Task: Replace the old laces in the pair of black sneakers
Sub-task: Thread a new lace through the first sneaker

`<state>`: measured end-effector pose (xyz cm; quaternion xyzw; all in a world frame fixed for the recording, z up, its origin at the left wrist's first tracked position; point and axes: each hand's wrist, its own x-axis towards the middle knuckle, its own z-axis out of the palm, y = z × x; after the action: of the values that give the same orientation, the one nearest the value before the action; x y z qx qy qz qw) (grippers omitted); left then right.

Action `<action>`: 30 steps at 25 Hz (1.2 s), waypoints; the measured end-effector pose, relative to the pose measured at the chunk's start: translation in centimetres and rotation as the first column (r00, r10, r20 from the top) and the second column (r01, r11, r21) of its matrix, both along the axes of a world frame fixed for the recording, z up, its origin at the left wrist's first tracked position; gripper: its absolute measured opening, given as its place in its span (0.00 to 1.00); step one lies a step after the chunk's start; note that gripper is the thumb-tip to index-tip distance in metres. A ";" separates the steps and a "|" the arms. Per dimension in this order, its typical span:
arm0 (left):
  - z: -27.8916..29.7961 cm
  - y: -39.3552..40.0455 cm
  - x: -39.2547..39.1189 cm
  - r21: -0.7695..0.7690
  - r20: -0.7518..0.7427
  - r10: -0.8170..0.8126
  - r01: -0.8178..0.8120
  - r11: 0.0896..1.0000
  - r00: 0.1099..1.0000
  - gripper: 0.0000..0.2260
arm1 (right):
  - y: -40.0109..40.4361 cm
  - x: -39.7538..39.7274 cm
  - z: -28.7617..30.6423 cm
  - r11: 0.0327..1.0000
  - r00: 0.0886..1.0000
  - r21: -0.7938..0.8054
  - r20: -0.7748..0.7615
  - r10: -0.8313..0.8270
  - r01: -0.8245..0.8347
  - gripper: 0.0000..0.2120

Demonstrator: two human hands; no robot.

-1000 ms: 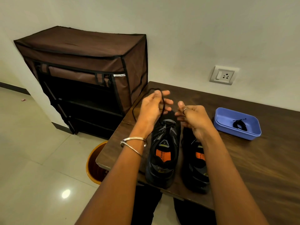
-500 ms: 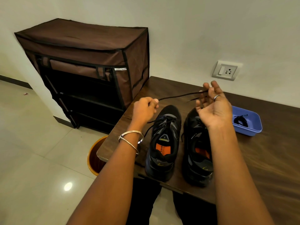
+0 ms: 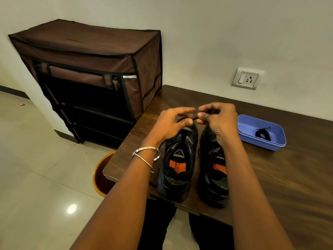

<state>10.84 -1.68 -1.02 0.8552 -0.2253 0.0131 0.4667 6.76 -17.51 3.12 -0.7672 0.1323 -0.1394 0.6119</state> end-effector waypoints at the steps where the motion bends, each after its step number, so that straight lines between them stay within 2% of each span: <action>1: 0.1 -0.4 -0.1 0.014 -0.005 -0.034 0.034 0.999 0.999 0.14 | 0.5 0.1 -0.1 0.999 1.000 -0.037 -0.005 0.024 -0.024 0.11; 2: 0.0 -0.5 0.0 0.032 0.005 -0.020 0.020 0.999 1.000 0.12 | 0.8 0.1 -0.2 0.998 0.999 -0.035 -0.010 0.042 -0.042 0.11; 6: -0.3 1.3 0.8 0.095 0.061 0.183 -0.188 0.978 0.981 0.07 | 0.6 -0.2 0.5 0.966 1.000 0.258 -0.006 0.010 -0.008 0.10; 8: -0.3 2.4 0.7 0.162 0.118 0.298 -0.314 0.935 0.947 0.07 | 0.0 -0.4 0.7 0.948 1.000 0.318 -0.009 -0.024 0.026 0.10; 11: -0.1 3.3 0.1 0.189 0.194 0.429 -0.463 0.866 0.882 0.07 | -0.5 -0.5 0.6 0.952 0.998 0.301 -0.028 -0.057 0.063 0.09; 13: -0.3 3.2 0.2 0.288 0.204 0.468 -0.509 0.811 0.860 0.08 | -0.6 -0.3 0.2 0.978 0.997 0.198 -0.058 -0.057 0.068 0.10; 14: -0.4 2.8 0.3 0.346 0.212 0.443 -0.491 0.800 0.871 0.10 | -0.5 -0.2 0.0 0.991 0.996 0.129 -0.080 -0.033 0.043 0.11; 15: -0.3 2.4 0.5 0.361 0.197 0.371 -0.419 0.833 0.907 0.13 | -0.2 -0.1 -0.2 0.997 0.994 0.076 -0.107 0.002 0.006 0.12; 16: -0.2 1.8 0.6 0.290 0.155 0.266 -0.302 0.908 0.951 0.15 | 0.2 -0.1 -0.3 0.998 0.990 0.051 -0.136 0.037 -0.030 0.12; 17: 0.1 1.1 0.4 0.157 0.089 0.159 -0.172 0.972 0.983 0.16 | 0.6 -0.1 -0.3 0.997 0.985 0.046 -0.159 0.061 -0.054 0.11; 19: 0.7 0.0 -0.3 -0.021 -0.015 0.009 -0.009 1.000 1.000 0.15 | 1.5 -0.2 -0.2 0.999 0.984 0.017 -0.172 0.044 -0.042 0.08; 22: 1.0 -0.8 -1.0 -0.073 -0.032 0.032 -0.034 0.997 0.999 0.13 | 1.9 -0.1 -0.4 0.994 0.988 -0.094 -0.136 -0.067 0.055 0.10; 25: 1.2 -0.6 -1.1 -0.167 -0.113 0.091 -0.109 0.980 0.989 0.07 | 2.0 -0.1 -0.5 0.994 0.986 -0.036 -0.126 -0.108 0.104 0.09; 28: 0.7 -0.7 -0.8 0.059 -0.062 0.135 -0.131 0.990 0.989 0.03 | 2.1 0.3 -1.1 0.997 0.984 -0.019 -0.164 -0.071 0.069 0.09; 30: -0.1 -0.9 -0.7 0.201 -0.089 0.164 -0.144 0.969 0.982 0.03 | 2.0 0.4 -1.8 0.996 0.965 -0.091 -0.262 -0.027 0.003 0.08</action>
<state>10.14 -2.56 -1.08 0.9110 -0.1336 -0.0178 0.3899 7.16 -15.50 1.29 -0.8047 0.2118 -0.0468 0.5527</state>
